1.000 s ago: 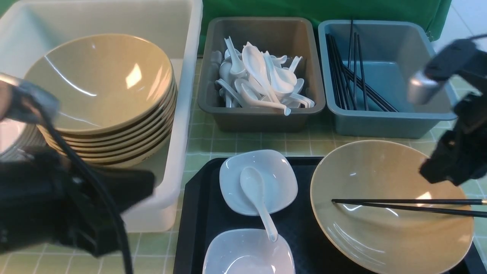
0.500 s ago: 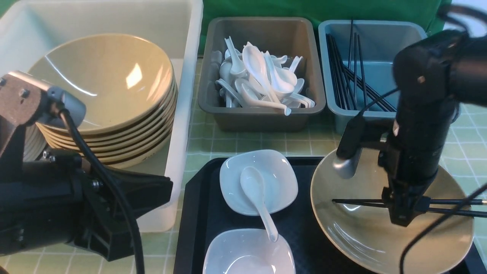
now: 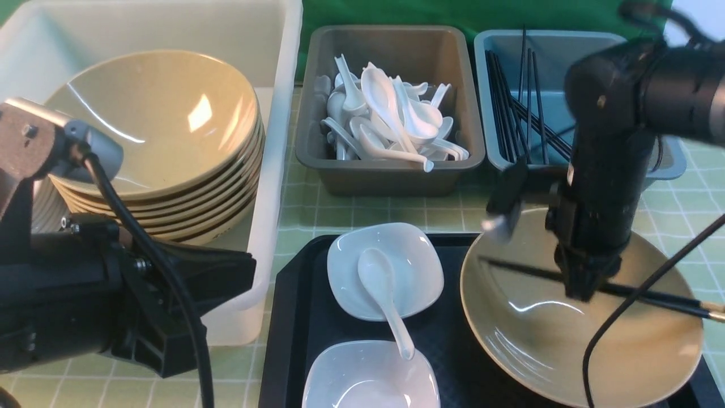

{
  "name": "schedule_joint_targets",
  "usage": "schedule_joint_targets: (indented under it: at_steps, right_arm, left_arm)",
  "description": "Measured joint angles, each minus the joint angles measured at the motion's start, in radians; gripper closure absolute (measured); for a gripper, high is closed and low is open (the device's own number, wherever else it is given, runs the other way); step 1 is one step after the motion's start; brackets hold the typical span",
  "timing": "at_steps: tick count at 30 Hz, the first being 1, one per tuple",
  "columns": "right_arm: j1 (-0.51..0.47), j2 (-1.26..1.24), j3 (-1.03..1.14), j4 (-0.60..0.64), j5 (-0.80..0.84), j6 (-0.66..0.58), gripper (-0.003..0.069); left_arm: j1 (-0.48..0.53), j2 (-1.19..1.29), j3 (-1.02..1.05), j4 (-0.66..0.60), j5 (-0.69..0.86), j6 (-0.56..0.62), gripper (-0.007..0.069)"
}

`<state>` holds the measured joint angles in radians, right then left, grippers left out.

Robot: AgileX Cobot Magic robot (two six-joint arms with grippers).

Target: On green table put chopsticks spoon bowls plates into blue grey white boxes.

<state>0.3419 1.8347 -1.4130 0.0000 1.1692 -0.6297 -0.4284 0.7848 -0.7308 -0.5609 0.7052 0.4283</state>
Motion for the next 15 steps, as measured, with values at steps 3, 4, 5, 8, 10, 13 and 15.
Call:
schedule_joint_targets:
  at_steps: [3, 4, 5, 8, 10, 13, 15]
  right_arm:
    - [-0.082, 0.000, -0.086, 0.112, 0.000, -0.003, 0.0601]
    - [-0.116, 0.001, -0.122, 0.150, 0.000, -0.004, 0.0601]
    - [-0.131, 0.001, -0.130, 0.157, 0.000, -0.004, 0.0601]
    - [-0.243, 0.023, -0.260, 0.284, 0.000, 0.000, 0.0601]
    - [-0.335, 0.074, -0.390, 0.443, 0.000, 0.013, 0.0601]
    - [-0.436, 0.183, -0.539, 0.672, -0.002, 0.062, 0.0601]
    - [-0.474, 0.259, -0.613, 0.772, -0.005, 0.097, 0.0601]
  left_arm:
    - [0.000, 0.000, 0.000, 0.000, -0.004, 0.001, 0.0626]
    - [0.000, 0.000, 0.000, 0.000, -0.004, 0.001, 0.0626]
    - [0.000, 0.000, 0.000, 0.000, -0.004, 0.001, 0.0626]
    - [0.000, 0.000, 0.000, 0.000, -0.005, 0.001, 0.0626]
    - [0.000, 0.000, 0.000, 0.000, -0.008, 0.001, 0.0626]
    - [0.000, 0.000, 0.000, 0.000, -0.026, 0.001, 0.0626]
    - [0.000, 0.000, 0.000, 0.000, -0.036, 0.001, 0.0626]
